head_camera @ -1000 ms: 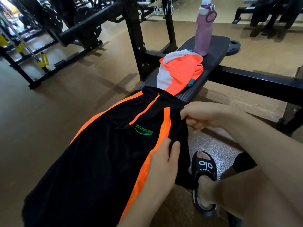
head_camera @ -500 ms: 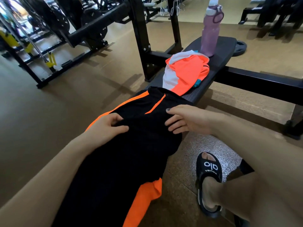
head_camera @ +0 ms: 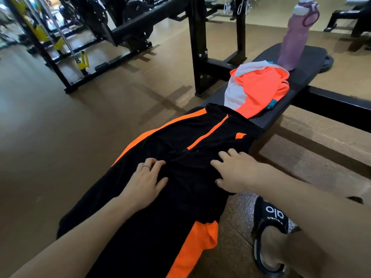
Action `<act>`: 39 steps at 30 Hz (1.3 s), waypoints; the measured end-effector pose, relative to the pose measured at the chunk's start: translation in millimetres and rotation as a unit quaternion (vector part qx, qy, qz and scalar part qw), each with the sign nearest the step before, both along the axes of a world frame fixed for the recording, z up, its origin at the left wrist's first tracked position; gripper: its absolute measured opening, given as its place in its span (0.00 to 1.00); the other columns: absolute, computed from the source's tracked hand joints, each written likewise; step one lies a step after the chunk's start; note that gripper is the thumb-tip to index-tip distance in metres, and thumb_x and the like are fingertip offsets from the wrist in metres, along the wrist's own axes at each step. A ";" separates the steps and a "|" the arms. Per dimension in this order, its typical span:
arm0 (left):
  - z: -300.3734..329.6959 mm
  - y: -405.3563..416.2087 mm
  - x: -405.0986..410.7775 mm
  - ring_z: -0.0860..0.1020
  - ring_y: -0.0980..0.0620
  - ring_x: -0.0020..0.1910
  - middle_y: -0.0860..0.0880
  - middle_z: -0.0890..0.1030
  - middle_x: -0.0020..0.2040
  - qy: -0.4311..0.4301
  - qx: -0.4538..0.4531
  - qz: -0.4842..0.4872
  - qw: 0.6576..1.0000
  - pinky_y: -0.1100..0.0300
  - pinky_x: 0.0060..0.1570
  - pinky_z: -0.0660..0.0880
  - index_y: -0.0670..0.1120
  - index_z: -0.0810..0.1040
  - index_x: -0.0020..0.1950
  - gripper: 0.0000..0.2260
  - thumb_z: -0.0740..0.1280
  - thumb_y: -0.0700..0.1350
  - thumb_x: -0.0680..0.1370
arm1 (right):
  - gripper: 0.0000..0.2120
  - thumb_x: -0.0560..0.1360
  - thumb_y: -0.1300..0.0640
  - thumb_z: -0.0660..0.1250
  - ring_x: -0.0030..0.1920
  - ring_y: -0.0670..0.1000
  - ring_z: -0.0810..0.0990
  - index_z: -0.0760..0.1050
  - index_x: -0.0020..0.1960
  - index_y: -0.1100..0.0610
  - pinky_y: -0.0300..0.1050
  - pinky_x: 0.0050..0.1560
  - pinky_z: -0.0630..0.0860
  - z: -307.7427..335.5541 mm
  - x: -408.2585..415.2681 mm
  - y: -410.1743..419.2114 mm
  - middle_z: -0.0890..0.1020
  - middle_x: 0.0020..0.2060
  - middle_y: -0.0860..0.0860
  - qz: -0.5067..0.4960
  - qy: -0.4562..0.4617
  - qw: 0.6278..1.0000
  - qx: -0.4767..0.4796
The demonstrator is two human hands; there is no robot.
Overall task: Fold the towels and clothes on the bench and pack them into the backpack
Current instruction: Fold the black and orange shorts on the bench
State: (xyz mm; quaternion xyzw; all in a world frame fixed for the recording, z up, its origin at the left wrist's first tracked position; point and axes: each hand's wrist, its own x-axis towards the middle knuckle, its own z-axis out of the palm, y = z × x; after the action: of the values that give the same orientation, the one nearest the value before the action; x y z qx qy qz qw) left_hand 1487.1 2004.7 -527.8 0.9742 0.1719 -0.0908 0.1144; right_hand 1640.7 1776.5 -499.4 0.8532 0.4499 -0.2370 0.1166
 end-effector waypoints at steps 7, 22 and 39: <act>12.7 32.9 16.5 0.67 0.49 0.71 0.52 0.65 0.73 -0.079 -0.073 0.017 0.994 0.53 0.71 0.68 0.54 0.61 0.78 0.25 0.63 0.57 0.82 | 0.22 0.80 0.48 0.60 0.64 0.58 0.70 0.68 0.71 0.53 0.52 0.61 0.70 17.5 23.7 67.0 0.74 0.64 0.55 -0.049 -0.011 0.976 0.210; 16.0 87.8 229.2 0.67 0.50 0.76 0.47 0.69 0.77 0.020 -0.217 0.010 0.976 0.64 0.67 0.61 0.50 0.61 0.81 0.23 0.56 0.45 0.86 | 0.33 0.81 0.43 0.58 0.80 0.57 0.48 0.53 0.80 0.55 0.53 0.77 0.53 -26.1 114.2 138.0 0.52 0.81 0.55 -0.102 -0.022 0.978 0.181; 19.0 117.4 293.5 0.83 0.51 0.44 0.49 0.84 0.43 0.127 -0.246 -0.011 0.961 0.55 0.43 0.80 0.51 0.82 0.44 0.04 0.71 0.43 0.71 | 0.35 0.81 0.40 0.57 0.81 0.55 0.45 0.47 0.82 0.49 0.54 0.79 0.50 -34.5 130.7 133.0 0.45 0.81 0.53 -0.063 0.019 0.988 0.143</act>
State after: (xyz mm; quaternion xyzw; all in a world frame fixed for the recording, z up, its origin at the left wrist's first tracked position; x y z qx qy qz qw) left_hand 1780.6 2122.1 -508.8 0.8983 0.1466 -0.2545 0.3268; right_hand 1771.4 1909.5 -533.9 0.8833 0.4262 -0.1931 -0.0303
